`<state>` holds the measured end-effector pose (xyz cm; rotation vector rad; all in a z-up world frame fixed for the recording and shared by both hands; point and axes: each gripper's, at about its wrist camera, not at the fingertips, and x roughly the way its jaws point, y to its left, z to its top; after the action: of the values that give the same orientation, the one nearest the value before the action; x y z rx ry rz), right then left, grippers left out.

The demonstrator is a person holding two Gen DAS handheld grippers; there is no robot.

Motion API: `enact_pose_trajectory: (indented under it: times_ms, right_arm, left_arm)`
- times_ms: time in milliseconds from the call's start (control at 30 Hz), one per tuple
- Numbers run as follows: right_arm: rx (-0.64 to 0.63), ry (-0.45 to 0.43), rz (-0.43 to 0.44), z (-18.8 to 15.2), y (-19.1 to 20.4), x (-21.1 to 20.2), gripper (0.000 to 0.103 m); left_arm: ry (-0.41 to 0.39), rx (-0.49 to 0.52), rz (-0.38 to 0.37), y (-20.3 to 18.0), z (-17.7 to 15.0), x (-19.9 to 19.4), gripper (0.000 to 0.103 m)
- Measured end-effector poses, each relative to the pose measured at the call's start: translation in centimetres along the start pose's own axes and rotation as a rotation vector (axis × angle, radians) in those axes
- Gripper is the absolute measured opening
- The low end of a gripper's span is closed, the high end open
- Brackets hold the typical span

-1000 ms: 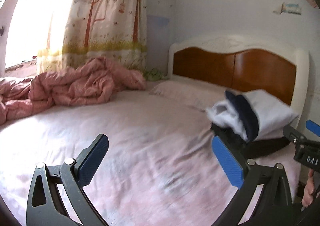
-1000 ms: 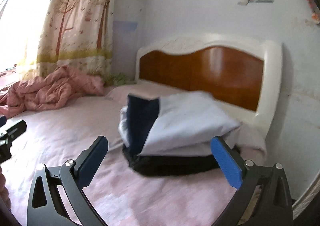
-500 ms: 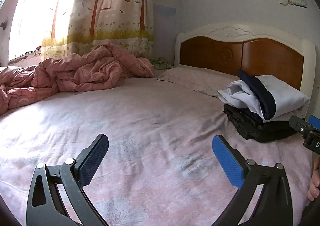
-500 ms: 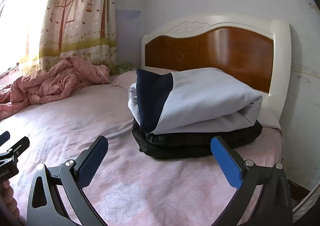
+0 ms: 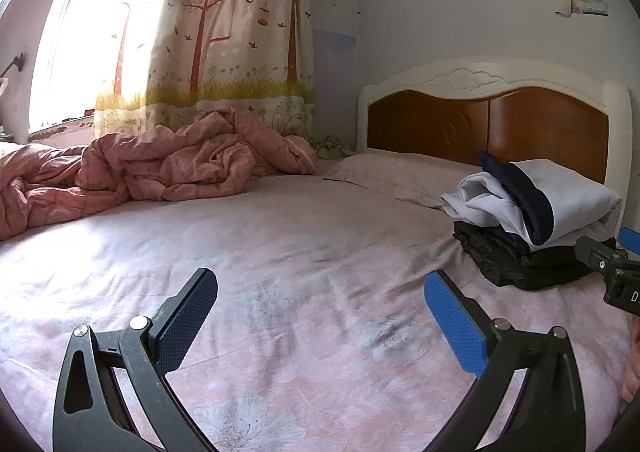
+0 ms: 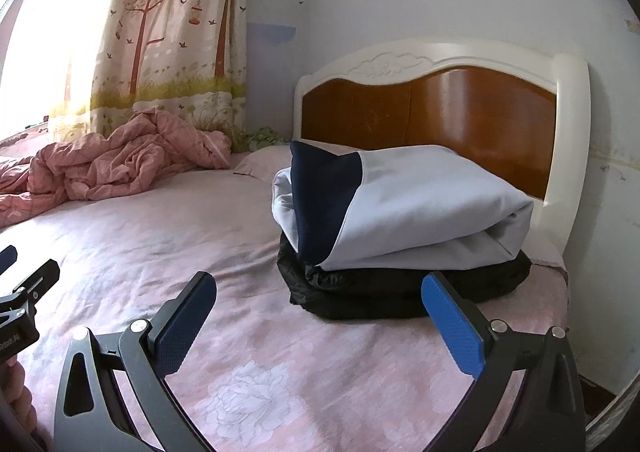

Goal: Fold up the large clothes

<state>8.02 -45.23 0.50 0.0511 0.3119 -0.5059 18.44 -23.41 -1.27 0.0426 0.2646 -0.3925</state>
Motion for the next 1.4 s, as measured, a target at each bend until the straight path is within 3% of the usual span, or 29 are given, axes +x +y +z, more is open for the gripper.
enact_pose_trajectory:
  times_ms: [433, 1400]
  right_arm:
    - [-0.026, 0.016, 0.013, -0.4, 0.7, 0.1, 0.103]
    - [-0.035, 0.037, 0.009, -0.9, 0.7, 0.5, 0.103]
  left_arm:
    - [0.011, 0.049, 0.051, -1.1, -0.6, 0.4, 0.103]
    - [0.023, 0.018, 0.056, -0.2, -0.7, 0.2, 0.103]
